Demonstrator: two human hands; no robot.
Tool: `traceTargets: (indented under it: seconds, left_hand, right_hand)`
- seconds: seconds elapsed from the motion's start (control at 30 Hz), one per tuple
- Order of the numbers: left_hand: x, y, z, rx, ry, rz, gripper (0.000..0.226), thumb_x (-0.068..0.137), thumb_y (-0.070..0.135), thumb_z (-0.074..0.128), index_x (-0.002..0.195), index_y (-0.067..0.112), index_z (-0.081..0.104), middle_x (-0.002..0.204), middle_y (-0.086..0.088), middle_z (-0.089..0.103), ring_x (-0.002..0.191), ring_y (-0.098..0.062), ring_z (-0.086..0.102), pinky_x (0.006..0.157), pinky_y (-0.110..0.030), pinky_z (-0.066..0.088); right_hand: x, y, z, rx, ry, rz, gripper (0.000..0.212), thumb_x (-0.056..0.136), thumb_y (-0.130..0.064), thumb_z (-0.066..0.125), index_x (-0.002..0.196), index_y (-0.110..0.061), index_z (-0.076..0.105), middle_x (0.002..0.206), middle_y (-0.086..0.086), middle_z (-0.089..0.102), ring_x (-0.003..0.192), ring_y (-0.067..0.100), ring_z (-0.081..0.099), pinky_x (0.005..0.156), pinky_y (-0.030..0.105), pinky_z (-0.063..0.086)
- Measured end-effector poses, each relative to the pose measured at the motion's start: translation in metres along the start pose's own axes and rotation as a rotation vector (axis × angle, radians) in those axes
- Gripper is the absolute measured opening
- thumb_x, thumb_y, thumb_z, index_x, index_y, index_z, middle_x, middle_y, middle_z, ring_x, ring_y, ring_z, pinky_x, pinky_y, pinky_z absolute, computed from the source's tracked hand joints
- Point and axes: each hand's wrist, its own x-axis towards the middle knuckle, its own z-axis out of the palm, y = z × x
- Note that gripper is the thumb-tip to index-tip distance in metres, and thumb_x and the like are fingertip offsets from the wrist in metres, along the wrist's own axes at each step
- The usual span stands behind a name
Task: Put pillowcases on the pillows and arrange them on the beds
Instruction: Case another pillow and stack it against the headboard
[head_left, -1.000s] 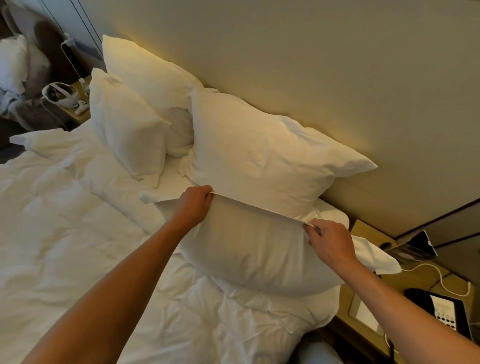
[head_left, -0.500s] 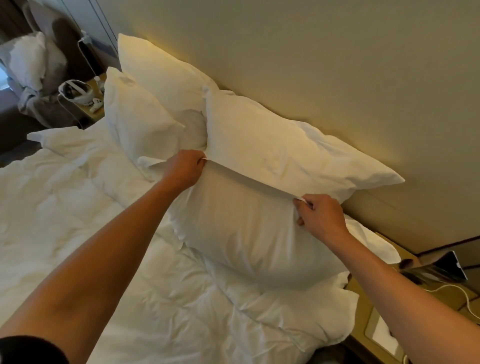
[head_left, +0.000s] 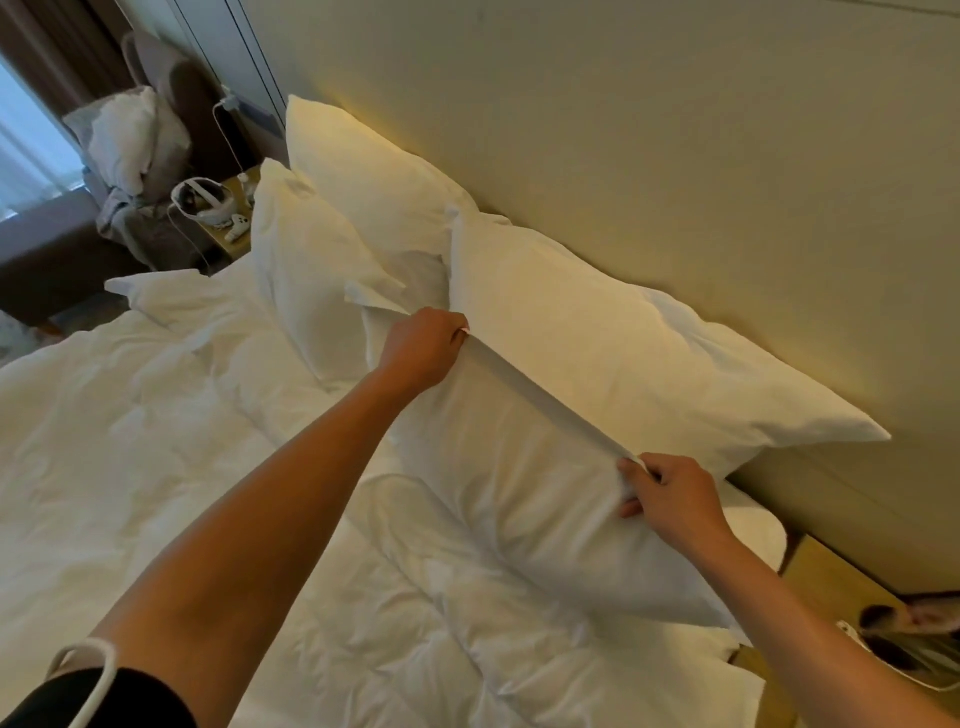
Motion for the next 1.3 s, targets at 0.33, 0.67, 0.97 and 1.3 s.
traceTargets:
  seconds: [0.33,0.67,0.97,1.3]
  left_hand:
    - [-0.108,-0.026,0.100,-0.249,-0.055,-0.542,0.088,0.095,0.047,0.064,0.161,0.024,0.011,0.171,-0.012,-0.002,0.157,-0.034,0.003,0.119,-0.050,0.030]
    - [-0.185,-0.015,0.161,-0.557,-0.318,-0.583,0.092,0.092,0.052,0.065,0.161,0.041,0.006,0.172,-0.006,-0.006,0.150,-0.029,0.032,0.113,-0.041,0.040]
    - [-0.196,-0.034,0.167,-0.630,-0.298,-0.540,0.070,0.100,0.032,0.059,0.160,0.041,0.024,0.172,0.000,0.001,0.153,-0.025,0.027,0.110,-0.029,0.034]
    - [-0.255,-0.023,0.158,-0.734,-0.297,-0.688,0.082,0.096,0.045,0.063,0.162,0.037,0.014,0.167,0.000,0.026,0.147,-0.024,0.039,0.118,-0.046,0.038]
  right_hand:
    - [-0.007,0.011,0.061,-0.436,-0.011,-0.247,0.039,0.104,-0.034,0.057,0.067,-0.025,0.059,0.070,-0.006,0.055,0.063,0.020,0.055,0.058,0.035,0.036]
    - [-0.017,-0.001,0.121,-0.734,0.036,-0.469,0.083,0.089,-0.056,0.066,0.158,-0.021,0.038,0.151,0.012,0.048,0.131,0.034,0.050,0.107,0.047,0.043]
    - [0.019,0.010,0.192,-0.965,-0.008,-0.468,0.086,0.098,-0.055,0.055,0.162,-0.005,0.028,0.131,0.021,0.054,0.097,0.038,0.058,0.075,0.047,0.049]
    - [0.052,-0.009,0.183,-0.290,-0.159,-0.462,0.024,0.100,-0.017,0.060,0.078,-0.008,0.058,0.069,0.008,0.065,0.062,0.030,0.058,0.057,0.035,0.035]
